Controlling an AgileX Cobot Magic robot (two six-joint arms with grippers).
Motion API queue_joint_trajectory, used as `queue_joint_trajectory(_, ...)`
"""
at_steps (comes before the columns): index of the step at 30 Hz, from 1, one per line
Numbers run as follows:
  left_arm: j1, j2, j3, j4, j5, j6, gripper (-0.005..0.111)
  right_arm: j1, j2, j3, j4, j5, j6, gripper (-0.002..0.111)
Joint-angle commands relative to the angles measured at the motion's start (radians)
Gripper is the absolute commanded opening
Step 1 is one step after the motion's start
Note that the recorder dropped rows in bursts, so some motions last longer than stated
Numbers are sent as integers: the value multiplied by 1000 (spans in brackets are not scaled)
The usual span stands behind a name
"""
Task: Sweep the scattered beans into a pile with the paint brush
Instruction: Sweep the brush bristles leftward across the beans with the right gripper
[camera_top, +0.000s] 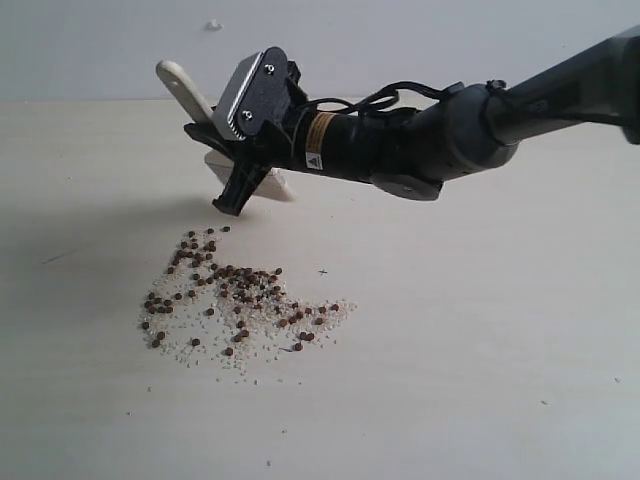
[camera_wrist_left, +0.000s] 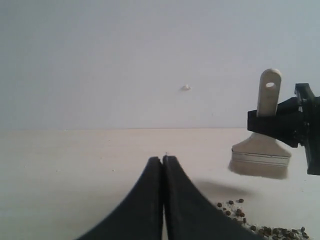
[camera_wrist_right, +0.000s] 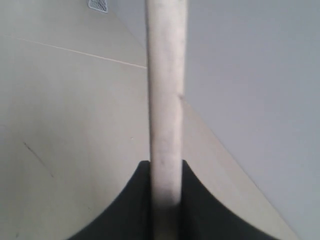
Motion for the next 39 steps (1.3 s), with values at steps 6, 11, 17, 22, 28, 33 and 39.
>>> queue_joint_trajectory(6, 3, -7, 0, -8, -8, -6, 0, 0, 141, -181, -248, -127, 188, 0)
queue_joint_trajectory(11, 3, -7, 0, -8, -8, -6, 0, 0, 179, -269, -409, -127, 304, 0)
queue_joint_trajectory(17, 3, -7, 0, -8, -8, -6, 0, 0, 194, -338, -689, -147, 554, 0)
queue_joint_trajectory(22, 3, -7, 0, -8, -8, -6, 0, 0, 192, -358, -890, -231, 779, 0)
queue_joint_trajectory(28, 3, -7, 0, -8, -8, -6, 0, 0, 186, -358, -957, -312, 922, 0)
queue_joint_trajectory(33, 3, -7, 0, -8, -8, -6, 0, 0, 151, -358, -954, -291, 909, 0)
queue_joint_trajectory(39, 3, -7, 0, -8, -8, -6, 0, 0, 101, -358, -858, -186, 850, 0)
